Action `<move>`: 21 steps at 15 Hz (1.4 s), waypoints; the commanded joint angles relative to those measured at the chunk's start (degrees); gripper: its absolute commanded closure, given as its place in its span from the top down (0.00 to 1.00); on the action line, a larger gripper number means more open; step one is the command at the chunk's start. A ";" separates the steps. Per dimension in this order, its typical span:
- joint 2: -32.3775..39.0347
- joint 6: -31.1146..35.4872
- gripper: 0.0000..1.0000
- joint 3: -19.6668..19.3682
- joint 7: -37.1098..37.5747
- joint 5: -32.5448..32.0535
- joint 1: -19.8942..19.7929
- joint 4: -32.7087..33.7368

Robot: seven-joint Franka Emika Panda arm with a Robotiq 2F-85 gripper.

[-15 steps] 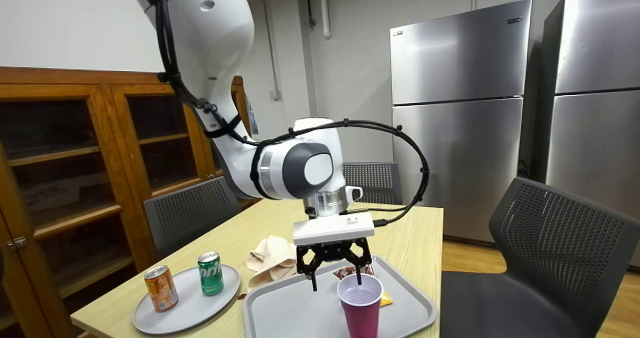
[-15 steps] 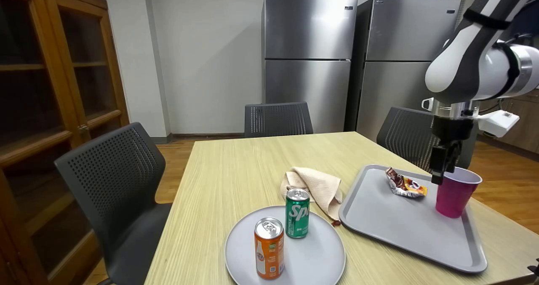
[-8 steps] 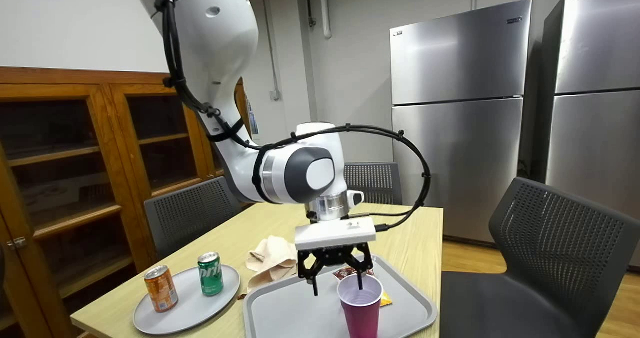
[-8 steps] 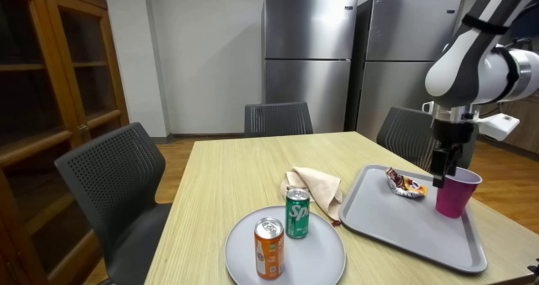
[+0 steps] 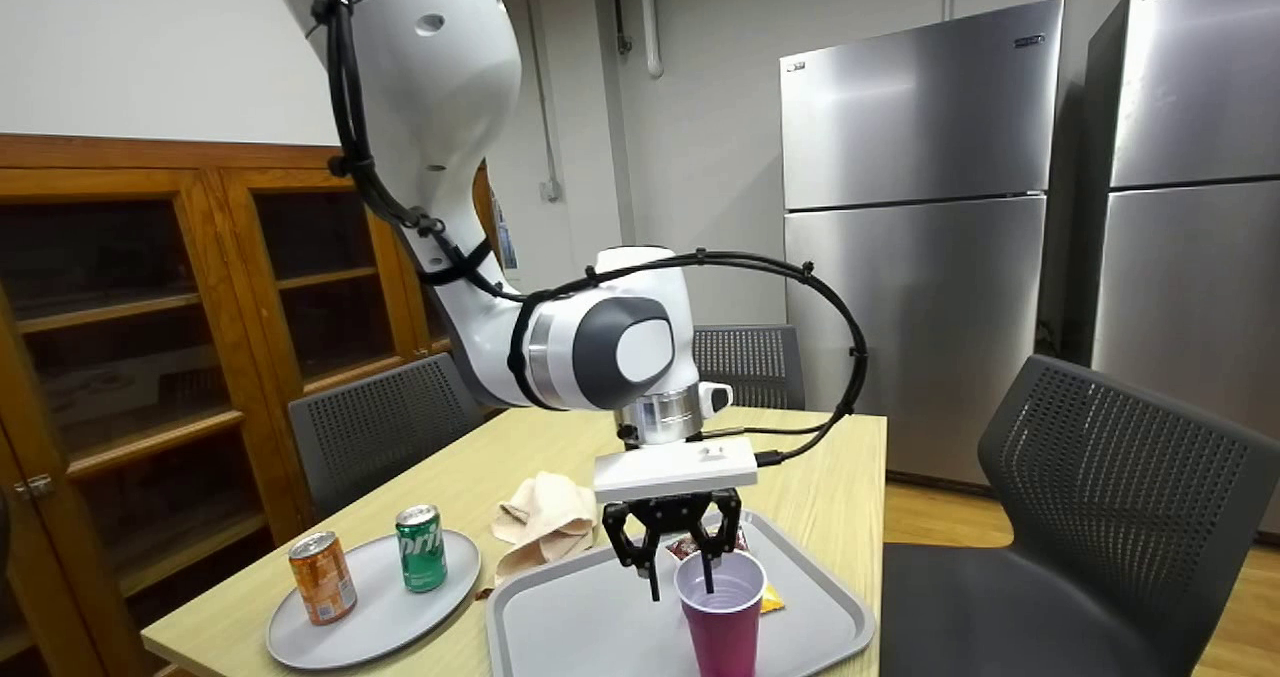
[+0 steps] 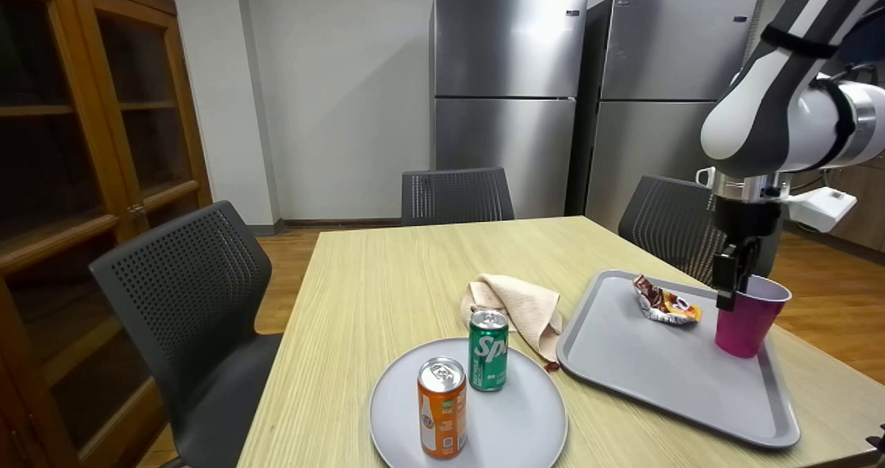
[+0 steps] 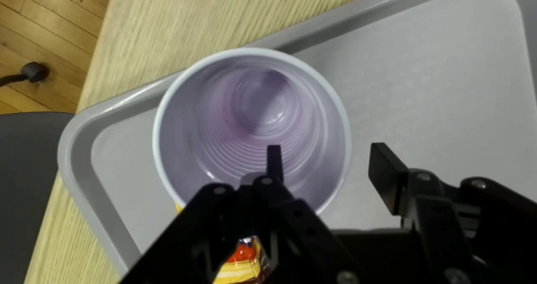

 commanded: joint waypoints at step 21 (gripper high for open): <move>-6.63 3.51 0.01 -0.66 -0.63 -2.31 -1.33 -2.01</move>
